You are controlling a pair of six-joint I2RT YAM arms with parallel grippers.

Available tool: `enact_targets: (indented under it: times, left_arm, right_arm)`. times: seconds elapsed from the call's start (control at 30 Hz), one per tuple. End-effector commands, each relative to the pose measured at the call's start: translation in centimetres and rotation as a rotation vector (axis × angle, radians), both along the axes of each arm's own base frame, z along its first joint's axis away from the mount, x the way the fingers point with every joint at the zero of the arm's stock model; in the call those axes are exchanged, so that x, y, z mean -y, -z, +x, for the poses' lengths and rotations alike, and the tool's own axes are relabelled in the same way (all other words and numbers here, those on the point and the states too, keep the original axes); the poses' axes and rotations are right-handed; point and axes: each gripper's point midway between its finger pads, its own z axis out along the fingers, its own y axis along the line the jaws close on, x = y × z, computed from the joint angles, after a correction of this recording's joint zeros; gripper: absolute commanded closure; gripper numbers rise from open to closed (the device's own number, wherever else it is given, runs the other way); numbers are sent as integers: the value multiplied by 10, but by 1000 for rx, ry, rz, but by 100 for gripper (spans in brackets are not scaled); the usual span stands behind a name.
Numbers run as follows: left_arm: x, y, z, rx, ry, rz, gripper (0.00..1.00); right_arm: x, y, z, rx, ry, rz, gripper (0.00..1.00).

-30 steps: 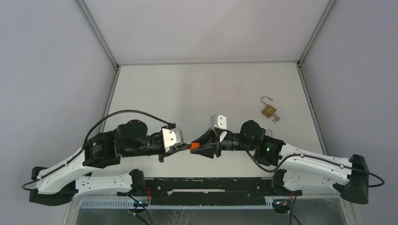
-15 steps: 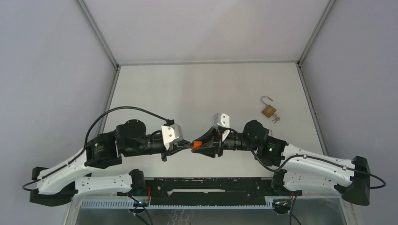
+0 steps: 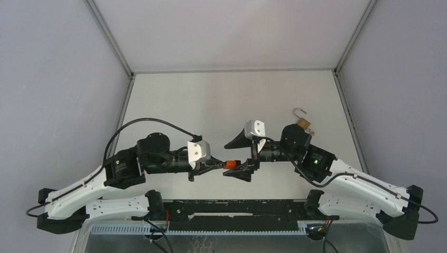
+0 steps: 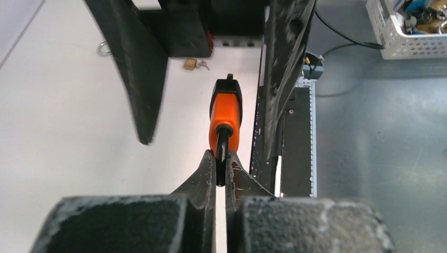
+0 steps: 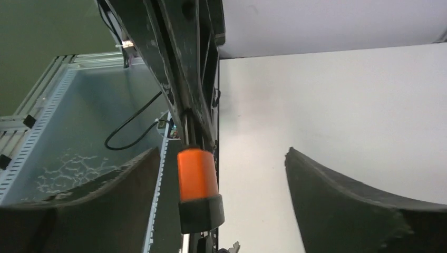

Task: Lock with the key
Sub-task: Lock the lock.

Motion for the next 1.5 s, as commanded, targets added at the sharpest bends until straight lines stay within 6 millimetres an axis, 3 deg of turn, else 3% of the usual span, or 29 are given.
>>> enact_targets:
  times: [0.0,0.2,0.33,0.43,0.5,0.53,0.67,0.87,1.13,1.33,1.4,1.47]
  left_arm:
    - [1,-28,6,96,44,-91,100]
    - [-13,-24,15,140,-2,-78,100]
    - [-15,-20,13,136,2,-81,100]
    - [-15,-18,12,128,5,-80,100]
    - [-15,-16,11,122,9,-81,100]
    - [-15,-16,10,118,10,-81,100]
    - [-14,-16,9,105,15,-86,100]
    - [-12,-17,8,98,20,-88,100]
    - [-12,-18,8,99,22,-90,100]
    - [-11,-19,7,95,27,-94,100]
    - [-11,-19,7,93,26,-94,100]
    - [-11,-20,7,93,26,-95,100]
  right_arm:
    - [24,-20,-8,65,-21,-12,1]
    - [56,-14,-20,34,14,-91,1]
    - [62,0,-2,6,154,-167,5]
    - [58,2,6,41,196,-198,15]
    - [54,-7,10,74,209,-195,32]
    - [52,-11,13,86,214,-193,35]
    - [47,-22,18,143,205,-187,35]
    - [38,-14,16,158,154,-233,51]
    - [44,1,4,144,75,-290,49]
    - [31,-3,4,147,57,-259,56]
    - [28,-4,4,152,48,-251,60]
    - [26,-4,5,156,48,-250,72]
